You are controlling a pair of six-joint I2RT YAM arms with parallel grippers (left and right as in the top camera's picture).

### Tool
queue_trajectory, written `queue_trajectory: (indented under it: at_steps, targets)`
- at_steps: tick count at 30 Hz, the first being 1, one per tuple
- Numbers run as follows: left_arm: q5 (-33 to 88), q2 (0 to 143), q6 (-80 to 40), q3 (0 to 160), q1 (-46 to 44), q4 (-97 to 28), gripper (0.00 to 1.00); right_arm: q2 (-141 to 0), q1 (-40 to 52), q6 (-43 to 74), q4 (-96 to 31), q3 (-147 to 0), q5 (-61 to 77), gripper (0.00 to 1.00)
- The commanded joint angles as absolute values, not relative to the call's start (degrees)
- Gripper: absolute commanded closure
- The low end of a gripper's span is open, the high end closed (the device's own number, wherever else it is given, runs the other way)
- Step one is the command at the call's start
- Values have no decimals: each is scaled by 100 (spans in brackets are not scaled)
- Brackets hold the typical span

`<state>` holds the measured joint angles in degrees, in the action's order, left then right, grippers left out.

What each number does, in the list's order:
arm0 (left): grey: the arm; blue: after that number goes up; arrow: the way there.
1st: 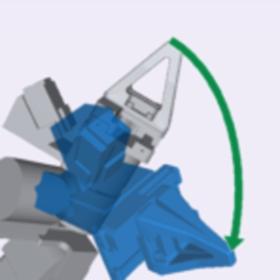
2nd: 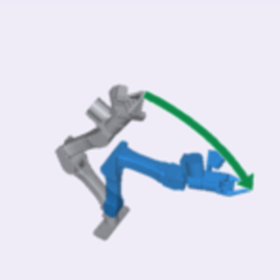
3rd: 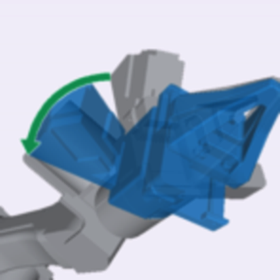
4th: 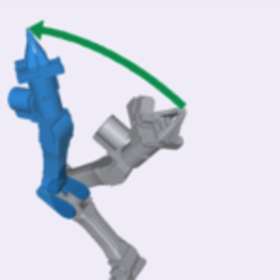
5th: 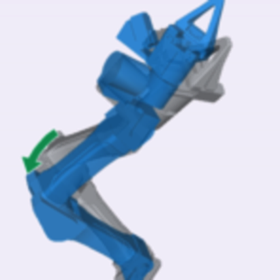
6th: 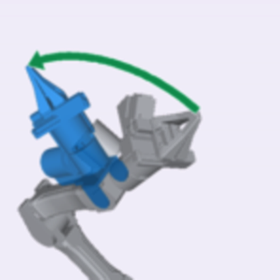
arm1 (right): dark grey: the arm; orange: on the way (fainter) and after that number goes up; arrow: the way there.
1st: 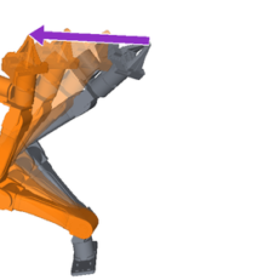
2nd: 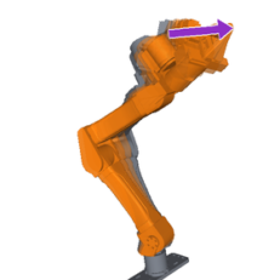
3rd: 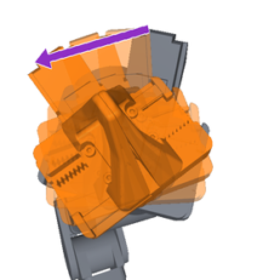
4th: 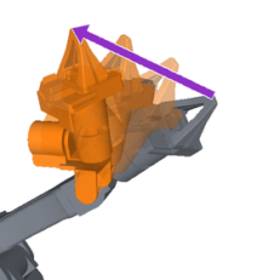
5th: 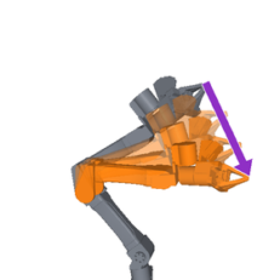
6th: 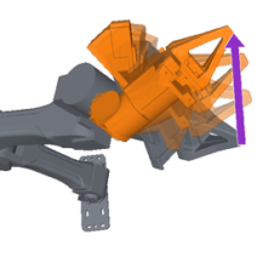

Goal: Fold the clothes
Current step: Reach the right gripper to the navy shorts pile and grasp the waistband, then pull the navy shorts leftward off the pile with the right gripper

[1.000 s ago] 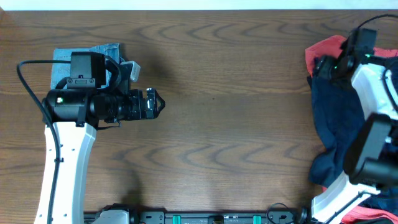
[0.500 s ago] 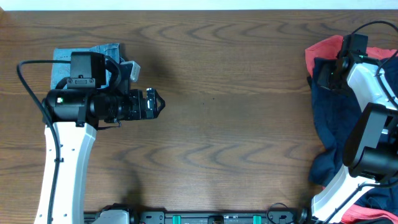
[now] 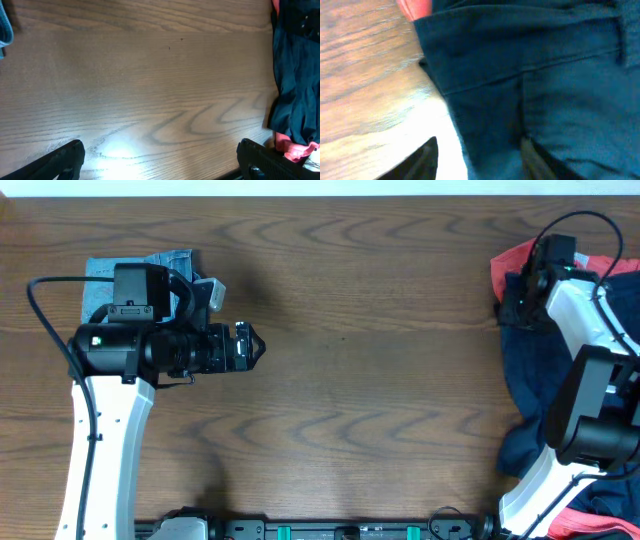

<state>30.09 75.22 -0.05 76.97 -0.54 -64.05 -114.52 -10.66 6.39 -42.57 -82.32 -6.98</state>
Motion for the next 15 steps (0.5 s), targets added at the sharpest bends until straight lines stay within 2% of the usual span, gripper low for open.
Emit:
queue_trajectory:
  at_steps: [1, 6, 13, 15]
  targets:
    - [3105, 7485, -30, 7824, -34, -6403, 2, -11434, -1044, 1094, -4237, -8204, -1459, 56]
    - [3107, 7485, -30, 7824, -34, -6403, 2, -11448, -1048, 1090, -4215, -8162, -1457, 56]
    - [3107, 7485, -30, 7824, -34, -6403, 2, -11452, -1041, 1017, -4086, -8012, -1057, 47]
    - [3105, 7485, -30, 7824, -34, -6403, 2, -11452, -1044, 1015, -4088, -8012, -1052, 49]
